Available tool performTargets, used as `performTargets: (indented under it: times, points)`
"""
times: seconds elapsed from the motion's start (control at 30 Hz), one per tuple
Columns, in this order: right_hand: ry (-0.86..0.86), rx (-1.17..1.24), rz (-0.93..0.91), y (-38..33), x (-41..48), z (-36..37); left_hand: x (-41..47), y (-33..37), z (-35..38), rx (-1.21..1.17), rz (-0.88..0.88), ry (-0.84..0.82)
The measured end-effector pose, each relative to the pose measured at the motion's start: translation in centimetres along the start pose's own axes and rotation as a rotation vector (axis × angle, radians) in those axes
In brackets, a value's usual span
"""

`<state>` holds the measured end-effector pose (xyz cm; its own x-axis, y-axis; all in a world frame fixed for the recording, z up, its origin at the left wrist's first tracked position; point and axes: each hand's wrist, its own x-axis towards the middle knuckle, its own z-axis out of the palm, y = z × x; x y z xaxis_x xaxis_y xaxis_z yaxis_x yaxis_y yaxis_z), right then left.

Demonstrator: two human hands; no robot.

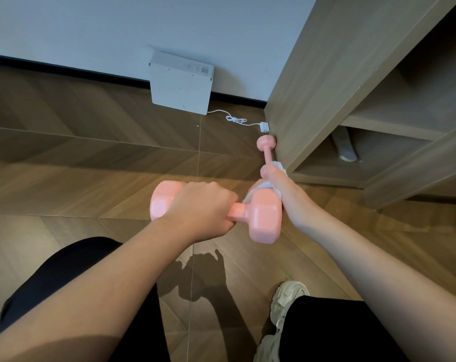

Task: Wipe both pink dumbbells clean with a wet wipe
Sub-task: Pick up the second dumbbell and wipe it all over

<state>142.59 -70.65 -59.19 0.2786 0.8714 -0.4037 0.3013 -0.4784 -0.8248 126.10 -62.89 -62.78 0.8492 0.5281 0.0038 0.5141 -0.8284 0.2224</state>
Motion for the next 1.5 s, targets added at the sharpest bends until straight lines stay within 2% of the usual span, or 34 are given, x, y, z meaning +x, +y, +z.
performTargets:
  times: [0.1, 0.23, 0.33, 0.43, 0.5, 0.6, 0.67, 0.77, 0.87, 0.97, 1.07, 1.13, 1.2, 1.3, 1.4, 1.5]
  points:
    - [-0.009, 0.053, 0.105, 0.4, 0.0, -0.2, -0.2, 0.0, -0.2, 0.028, 0.025, 0.020]
    - [0.119, 0.166, 0.030, -0.2, -0.2, 0.4, -0.2, 0.3, -0.6, -0.134, -0.069, -0.016]
    - [0.149, 0.060, -0.103, -1.2, -0.7, 0.4, -0.2, 0.5, -0.7, -0.253, -0.132, -0.063]
    - [0.017, -0.016, -0.219, -1.7, -1.4, 0.2, -0.2, 0.7, -0.4, -0.350, -0.190, -0.151]
    - [-0.024, -0.046, -0.385, -2.0, -1.8, 0.2, -0.1, 0.9, -0.3, -0.463, -0.254, -0.232]
    - [0.003, -0.219, -0.646, -2.0, -1.9, 0.5, 0.0, 1.4, -0.3, -0.738, -0.438, -0.304]
    - [0.073, -0.322, -0.690, -1.7, -1.7, 0.5, -0.3, 1.9, -0.3, -0.981, -0.545, -0.343]
    - [0.139, -0.285, -0.600, -1.5, -1.7, 0.2, -0.9, 2.7, -0.6, -1.253, -0.610, -0.436]
    - [0.045, -0.381, -0.477, -1.2, -1.9, 0.2, -1.2, 3.5, -0.9, -1.403, -0.607, -0.481]
    - [-0.060, -0.455, -0.431, -1.0, -1.9, -0.5, -1.2, 4.0, -1.0, -1.427, -0.615, -0.480]
    - [-0.245, -0.296, -0.311, -1.3, -1.5, -1.9, -1.4, 4.1, -1.3, -1.419, -0.621, -0.502]
    - [-0.262, -0.072, -0.206, -2.0, -1.4, -2.4, -1.6, 4.1, -1.5, -1.417, -0.617, -0.513]
    - [-0.244, -0.013, -0.182, -2.1, -1.5, -3.1, -1.7, 4.2, -1.5, -1.434, -0.616, -0.525]
    - [-0.218, -0.218, -0.261, -1.6, -1.8, -3.5, -1.9, 4.5, -1.6, -1.477, -0.642, -0.546]
    - [-0.015, -0.321, -0.316, -1.7, -1.5, -2.7, -2.0, 4.6, -1.9, -1.467, -0.633, -0.556]
    - [0.153, -0.300, -0.252, -2.0, -1.0, -2.0, -2.1, 4.9, -2.0, -1.385, -0.569, -0.567]
